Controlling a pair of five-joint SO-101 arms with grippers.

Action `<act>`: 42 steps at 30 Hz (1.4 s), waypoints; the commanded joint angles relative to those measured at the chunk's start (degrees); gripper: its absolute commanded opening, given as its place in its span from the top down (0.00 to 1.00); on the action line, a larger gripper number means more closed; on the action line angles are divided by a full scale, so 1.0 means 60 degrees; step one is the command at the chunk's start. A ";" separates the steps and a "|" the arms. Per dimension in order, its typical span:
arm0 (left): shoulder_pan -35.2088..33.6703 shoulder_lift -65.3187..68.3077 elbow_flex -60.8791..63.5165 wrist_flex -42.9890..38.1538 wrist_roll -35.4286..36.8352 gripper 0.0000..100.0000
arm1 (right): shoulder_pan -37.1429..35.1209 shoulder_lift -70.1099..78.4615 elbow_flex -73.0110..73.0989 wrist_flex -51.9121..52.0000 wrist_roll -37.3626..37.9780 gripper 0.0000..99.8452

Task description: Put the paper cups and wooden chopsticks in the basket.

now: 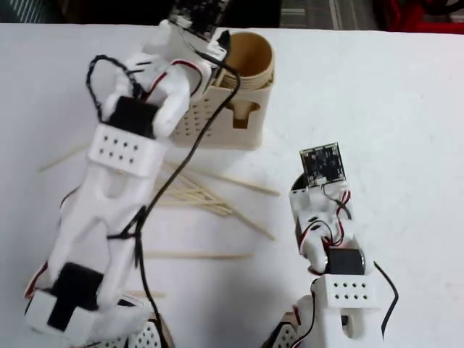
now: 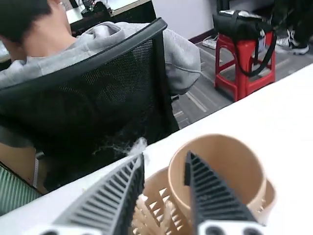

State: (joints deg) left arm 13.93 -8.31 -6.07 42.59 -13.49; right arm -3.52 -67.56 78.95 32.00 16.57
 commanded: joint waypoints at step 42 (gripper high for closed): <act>-0.7524 -1.0879 0.9363 0.3473 0.0293 0.90 | -0.5502 0.3436 -0.7487 0.6850 0.1832 0.96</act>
State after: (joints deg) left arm -27.74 -70.11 42.11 67.82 -12.62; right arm -32.18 -55.08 40.53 72.35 26.95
